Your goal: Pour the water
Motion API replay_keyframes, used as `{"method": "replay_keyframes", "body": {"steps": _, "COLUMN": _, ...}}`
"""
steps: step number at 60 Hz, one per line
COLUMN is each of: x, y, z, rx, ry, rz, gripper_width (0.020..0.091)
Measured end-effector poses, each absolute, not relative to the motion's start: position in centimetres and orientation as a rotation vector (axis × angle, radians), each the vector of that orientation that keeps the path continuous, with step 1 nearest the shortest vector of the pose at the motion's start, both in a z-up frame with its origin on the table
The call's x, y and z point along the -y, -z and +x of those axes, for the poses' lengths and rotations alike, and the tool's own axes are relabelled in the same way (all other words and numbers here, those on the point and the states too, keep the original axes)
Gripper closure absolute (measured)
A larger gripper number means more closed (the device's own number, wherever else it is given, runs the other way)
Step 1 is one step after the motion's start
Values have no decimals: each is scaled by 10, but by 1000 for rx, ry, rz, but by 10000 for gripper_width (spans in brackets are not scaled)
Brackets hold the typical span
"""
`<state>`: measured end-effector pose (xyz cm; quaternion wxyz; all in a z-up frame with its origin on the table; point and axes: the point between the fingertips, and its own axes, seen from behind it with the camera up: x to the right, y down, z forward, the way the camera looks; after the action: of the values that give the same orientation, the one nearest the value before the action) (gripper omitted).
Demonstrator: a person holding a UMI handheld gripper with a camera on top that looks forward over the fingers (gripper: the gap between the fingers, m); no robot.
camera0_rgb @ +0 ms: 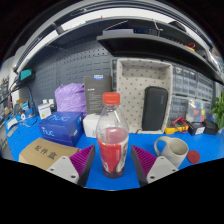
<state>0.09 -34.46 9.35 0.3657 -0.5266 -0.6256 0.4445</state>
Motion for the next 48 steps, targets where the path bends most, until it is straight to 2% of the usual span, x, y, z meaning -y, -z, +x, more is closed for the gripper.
{"method": "replay_keyframes", "body": {"steps": 13, "x": 356, "y": -79, "z": -37, "rx": 1596, "ry": -1113, "rz": -1277, "gripper_width": 385}}
{"method": "replay_keyframes", "body": {"steps": 18, "x": 352, "y": -79, "z": -46, "rx": 1564, "ry": -1122, "rz": -1267, "gripper_width": 475}}
{"method": "replay_keyframes", "body": {"steps": 20, "x": 350, "y": -79, "z": -49, "rx": 1548, "ry": -1137, "rz": -1259, "gripper_width": 546}}
{"method": "replay_keyframes", "body": {"steps": 32, "x": 351, "y": -82, "z": -52, "rx": 1526, "ry": -1188, "rz": -1213, "gripper_width": 679}}
{"method": "replay_keyframes", "body": {"steps": 33, "x": 351, "y": -82, "z": -52, "rx": 1523, "ry": -1188, "rz": -1212, "gripper_width": 660}}
{"method": "replay_keyframes", "body": {"steps": 34, "x": 351, "y": -82, "z": -52, "rx": 1519, "ry": -1187, "rz": -1213, "gripper_width": 719}}
{"method": "replay_keyframes", "body": {"steps": 38, "x": 350, "y": -82, "z": -51, "rx": 1504, "ry": -1188, "rz": -1223, "gripper_width": 750}}
{"method": "replay_keyframes", "body": {"steps": 48, "x": 350, "y": -82, "z": -51, "rx": 1502, "ry": -1210, "rz": -1232, "gripper_width": 751}}
